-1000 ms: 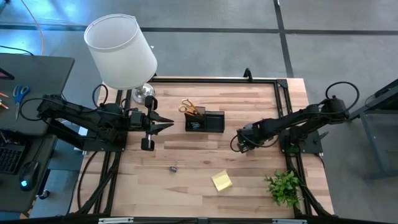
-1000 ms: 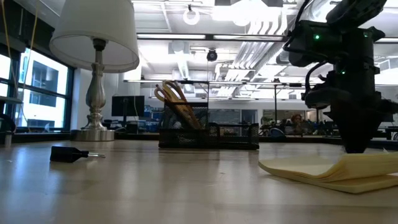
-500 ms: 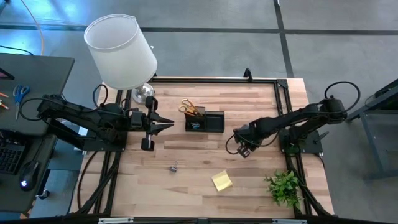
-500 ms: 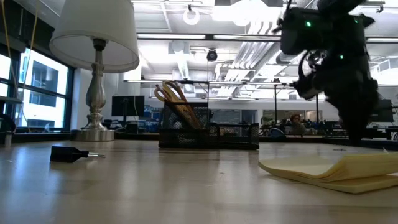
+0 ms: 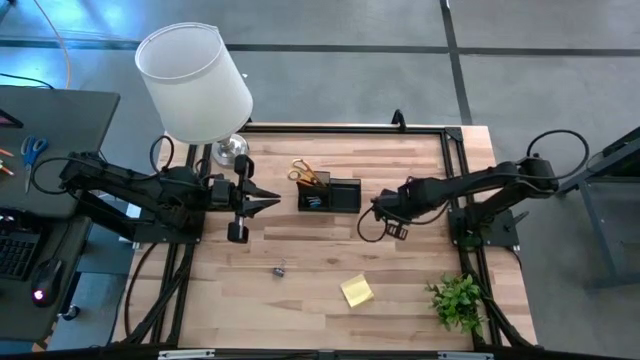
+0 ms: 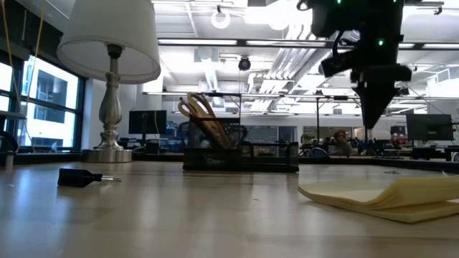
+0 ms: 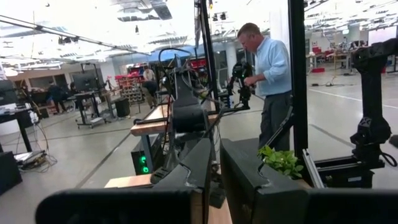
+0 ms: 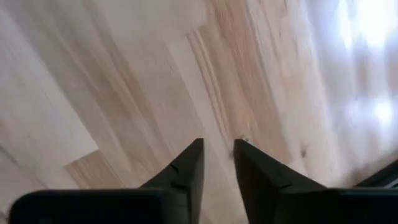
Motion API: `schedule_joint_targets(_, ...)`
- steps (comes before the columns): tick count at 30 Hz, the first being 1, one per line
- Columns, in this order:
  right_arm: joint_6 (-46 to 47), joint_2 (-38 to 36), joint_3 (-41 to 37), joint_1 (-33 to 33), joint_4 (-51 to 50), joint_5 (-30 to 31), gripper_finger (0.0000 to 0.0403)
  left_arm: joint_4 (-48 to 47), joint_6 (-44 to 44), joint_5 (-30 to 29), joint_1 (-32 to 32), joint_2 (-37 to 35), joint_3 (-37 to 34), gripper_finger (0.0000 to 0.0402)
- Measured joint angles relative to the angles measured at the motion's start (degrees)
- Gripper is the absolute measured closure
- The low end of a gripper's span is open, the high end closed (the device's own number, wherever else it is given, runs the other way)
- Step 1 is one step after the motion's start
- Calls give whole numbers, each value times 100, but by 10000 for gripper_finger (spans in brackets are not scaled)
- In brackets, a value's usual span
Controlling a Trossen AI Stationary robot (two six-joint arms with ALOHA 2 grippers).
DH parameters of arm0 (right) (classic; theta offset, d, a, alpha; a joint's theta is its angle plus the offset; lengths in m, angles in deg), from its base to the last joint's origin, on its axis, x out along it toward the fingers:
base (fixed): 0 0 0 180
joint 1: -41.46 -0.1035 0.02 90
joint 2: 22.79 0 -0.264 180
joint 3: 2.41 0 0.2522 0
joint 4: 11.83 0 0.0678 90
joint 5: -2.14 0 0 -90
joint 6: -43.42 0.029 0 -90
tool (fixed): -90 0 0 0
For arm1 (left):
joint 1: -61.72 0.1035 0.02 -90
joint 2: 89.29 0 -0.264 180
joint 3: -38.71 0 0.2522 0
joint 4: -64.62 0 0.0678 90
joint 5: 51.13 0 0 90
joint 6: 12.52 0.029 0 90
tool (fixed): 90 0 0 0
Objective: Pick and place office supplies into organizer
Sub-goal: Put the blue binder clip into the black desk organizer
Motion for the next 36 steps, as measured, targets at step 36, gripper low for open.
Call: schedule_joint_targets(36, -1197, 7, -1644, 2049, 1387, -1261, 265, -17, -17, -1, 0, 0, 0, 378)
